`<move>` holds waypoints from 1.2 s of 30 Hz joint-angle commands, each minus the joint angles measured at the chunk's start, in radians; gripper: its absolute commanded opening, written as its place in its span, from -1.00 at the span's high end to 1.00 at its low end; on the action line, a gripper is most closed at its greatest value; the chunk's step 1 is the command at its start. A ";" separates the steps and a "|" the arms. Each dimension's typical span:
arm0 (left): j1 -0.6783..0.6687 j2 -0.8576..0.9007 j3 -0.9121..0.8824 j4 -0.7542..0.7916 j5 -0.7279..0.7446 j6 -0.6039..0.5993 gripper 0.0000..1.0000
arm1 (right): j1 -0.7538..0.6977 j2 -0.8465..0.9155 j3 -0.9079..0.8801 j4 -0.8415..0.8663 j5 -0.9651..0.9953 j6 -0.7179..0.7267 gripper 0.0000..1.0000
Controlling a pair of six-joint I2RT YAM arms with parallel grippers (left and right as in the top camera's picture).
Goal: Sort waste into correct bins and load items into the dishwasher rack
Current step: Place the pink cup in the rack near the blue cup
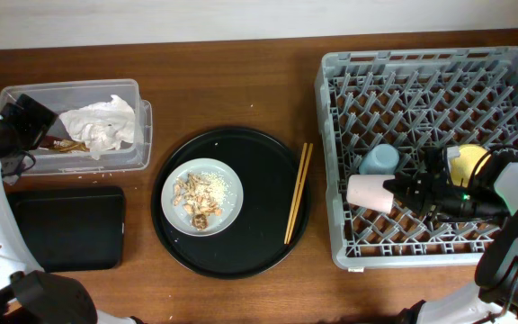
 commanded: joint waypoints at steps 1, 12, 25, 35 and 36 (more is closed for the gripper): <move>0.005 -0.003 0.006 0.001 -0.007 -0.005 -0.98 | 0.005 0.008 -0.030 0.005 0.045 -0.014 0.92; 0.005 -0.003 0.006 0.001 -0.007 -0.005 -0.98 | -0.132 -0.192 0.051 0.221 0.528 0.539 0.79; 0.005 -0.003 0.006 0.001 -0.007 -0.005 -0.98 | 0.386 -0.410 0.202 0.266 1.014 0.942 0.92; 0.005 -0.003 0.006 0.001 -0.007 -0.005 -0.98 | 0.423 -0.216 0.218 0.182 1.317 1.118 0.92; 0.005 -0.003 0.006 0.001 -0.007 -0.005 -0.99 | 0.423 -0.244 0.253 0.131 1.349 1.121 0.92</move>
